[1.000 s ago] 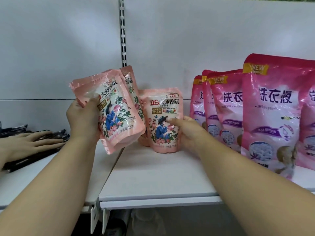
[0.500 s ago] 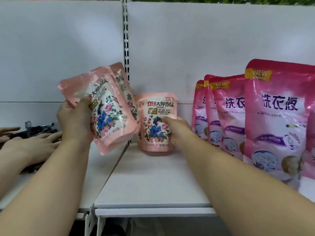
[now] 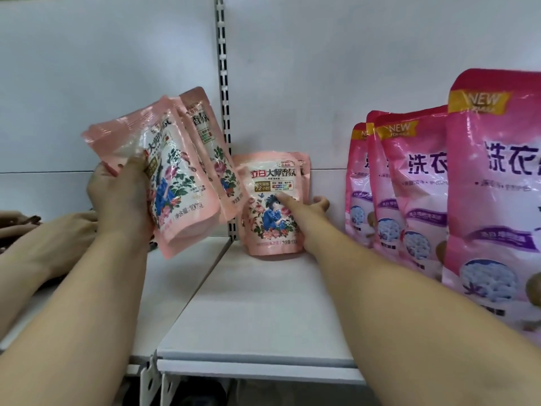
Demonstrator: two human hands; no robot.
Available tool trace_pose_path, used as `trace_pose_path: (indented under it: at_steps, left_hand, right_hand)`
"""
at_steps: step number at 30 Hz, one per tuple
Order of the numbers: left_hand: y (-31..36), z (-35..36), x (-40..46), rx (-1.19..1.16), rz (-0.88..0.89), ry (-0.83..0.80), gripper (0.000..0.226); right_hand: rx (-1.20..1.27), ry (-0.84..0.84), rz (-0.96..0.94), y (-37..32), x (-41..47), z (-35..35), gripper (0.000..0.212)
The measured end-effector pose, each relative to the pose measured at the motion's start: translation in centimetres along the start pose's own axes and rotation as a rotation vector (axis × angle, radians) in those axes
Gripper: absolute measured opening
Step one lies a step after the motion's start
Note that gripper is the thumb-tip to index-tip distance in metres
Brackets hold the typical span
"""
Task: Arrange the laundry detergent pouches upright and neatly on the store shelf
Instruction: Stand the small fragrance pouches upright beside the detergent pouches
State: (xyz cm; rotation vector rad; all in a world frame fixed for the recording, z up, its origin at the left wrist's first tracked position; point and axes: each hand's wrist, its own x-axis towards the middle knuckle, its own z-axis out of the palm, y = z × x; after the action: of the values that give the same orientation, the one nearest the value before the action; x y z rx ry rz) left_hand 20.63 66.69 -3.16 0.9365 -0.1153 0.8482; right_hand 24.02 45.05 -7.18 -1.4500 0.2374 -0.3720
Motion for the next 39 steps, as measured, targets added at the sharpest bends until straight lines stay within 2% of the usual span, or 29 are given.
trace_pose_path:
  at_steps: [2,4,6,13,19,22,24,26,28,30,32,33,34,37,39]
  left_hand:
    - [0.0,-0.1,0.0,-0.006,0.003,0.014,0.012]
    - [0.0,-0.1,0.0,-0.009,0.009,0.040,0.014]
    - [0.1,-0.2,0.0,-0.012,0.016,0.060,0.014]
    - [0.4,-0.5,0.8,-0.022,0.025,0.054,0.013]
    - [0.4,-0.8,0.7,0.000,0.041,0.021,0.010]
    - [0.4,-0.8,0.4,0.016,0.044,0.016,0.011]
    - [0.4,-0.6,0.0,0.023,0.039,-0.013,0.010]
    - [0.7,-0.2,-0.6,0.023,0.028,-0.048,0.010]
    - [1.1,0.2,-1.3,0.001,0.003,-0.078,0.010]
    - [1.8,0.6,-2.1,-0.031,-0.029,-0.134,0.009]
    - [2.5,0.8,-2.8,-0.010,-0.010,-0.175,0.011]
    - [2.9,1.2,-3.3,0.016,0.013,-0.191,0.017]
    - [3.3,1.4,-3.8,0.039,0.031,-0.207,0.022]
    - [4.3,1.7,-5.9,0.100,0.033,-0.275,0.026]
    - [4.2,1.5,-6.6,0.085,0.008,-0.301,0.019]
  right_hand:
    - [0.081,-0.077,0.052,0.1,0.1,-0.2,0.070]
    - [0.105,-0.050,0.029,0.2,0.4,0.0,0.046]
    - [0.093,-0.010,-0.011,0.4,0.7,0.6,0.037]
    - [0.032,0.009,-0.091,0.9,0.8,2.7,0.039]
    - [-0.054,0.071,-0.159,0.8,0.5,1.6,0.058]
    - [-0.050,0.105,-0.243,-0.4,-0.5,1.5,0.076]
    - [-0.018,0.157,-0.345,-1.9,-1.6,1.6,0.075]
    - [-0.022,0.191,-0.508,-3.6,-3.2,1.4,0.064]
    - [0.019,0.090,-0.629,-5.6,-5.2,1.0,0.044]
    - [0.043,-0.146,-0.614,-7.1,-7.0,0.8,0.037]
    - [-0.093,-0.326,-0.512,-7.4,-8.4,1.1,0.063]
    - [-0.168,-0.364,-0.459,-7.3,-8.9,1.2,0.075]
    - [-0.196,-0.383,-0.435,-7.0,-9.4,1.0,0.076]
    - [-0.134,-0.401,-0.434,-6.6,-10.6,-0.5,0.027]
    - [-0.082,-0.427,-0.424,-6.5,-11.3,-1.9,0.015]
